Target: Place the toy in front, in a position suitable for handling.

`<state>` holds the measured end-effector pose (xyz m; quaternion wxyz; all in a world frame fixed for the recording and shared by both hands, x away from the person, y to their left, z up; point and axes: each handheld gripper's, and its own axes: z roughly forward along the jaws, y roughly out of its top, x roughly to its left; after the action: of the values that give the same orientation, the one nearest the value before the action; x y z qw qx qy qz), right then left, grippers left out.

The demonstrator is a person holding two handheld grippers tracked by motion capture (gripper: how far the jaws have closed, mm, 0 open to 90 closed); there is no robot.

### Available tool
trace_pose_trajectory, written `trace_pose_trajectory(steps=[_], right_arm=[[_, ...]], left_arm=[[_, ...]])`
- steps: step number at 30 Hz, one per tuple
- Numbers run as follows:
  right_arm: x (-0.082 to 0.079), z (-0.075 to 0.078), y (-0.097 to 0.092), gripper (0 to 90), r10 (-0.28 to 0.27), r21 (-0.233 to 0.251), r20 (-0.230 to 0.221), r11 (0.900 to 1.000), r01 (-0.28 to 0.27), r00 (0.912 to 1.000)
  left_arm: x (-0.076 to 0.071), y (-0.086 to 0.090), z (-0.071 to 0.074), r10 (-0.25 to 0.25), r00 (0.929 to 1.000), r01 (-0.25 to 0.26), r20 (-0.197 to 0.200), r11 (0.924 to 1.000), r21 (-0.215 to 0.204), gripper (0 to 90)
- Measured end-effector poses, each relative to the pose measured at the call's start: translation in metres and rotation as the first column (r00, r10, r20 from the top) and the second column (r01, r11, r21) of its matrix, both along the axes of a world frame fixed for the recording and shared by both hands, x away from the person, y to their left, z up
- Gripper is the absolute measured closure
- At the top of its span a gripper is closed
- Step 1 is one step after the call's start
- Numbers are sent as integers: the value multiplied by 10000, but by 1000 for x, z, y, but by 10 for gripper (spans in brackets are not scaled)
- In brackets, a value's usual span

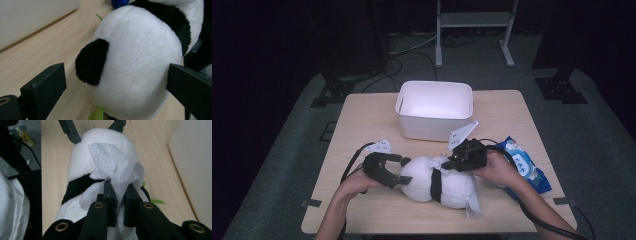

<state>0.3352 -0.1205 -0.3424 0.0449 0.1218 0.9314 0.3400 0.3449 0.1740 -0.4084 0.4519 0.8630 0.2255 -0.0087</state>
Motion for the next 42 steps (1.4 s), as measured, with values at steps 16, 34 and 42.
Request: trace_pose_trajectory(steps=[16,34,42], right_arm=[[-11,2,41,822,778,-805,406,9940,-743,9961],[-30,13,-26,822,-288,-204,371,9994,295,9989],[-31,10,-58,818,-1008,-84,329,9948,1011,9944]], left_arm=[[-10,-9,-4,-1342,9908,1346,196,9906,-230,279],[-13,-8,-3,-1239,9918,1245,310,9920,-187,284],[-14,-9,-2,-1311,9904,1319,442,9911,-150,292]])
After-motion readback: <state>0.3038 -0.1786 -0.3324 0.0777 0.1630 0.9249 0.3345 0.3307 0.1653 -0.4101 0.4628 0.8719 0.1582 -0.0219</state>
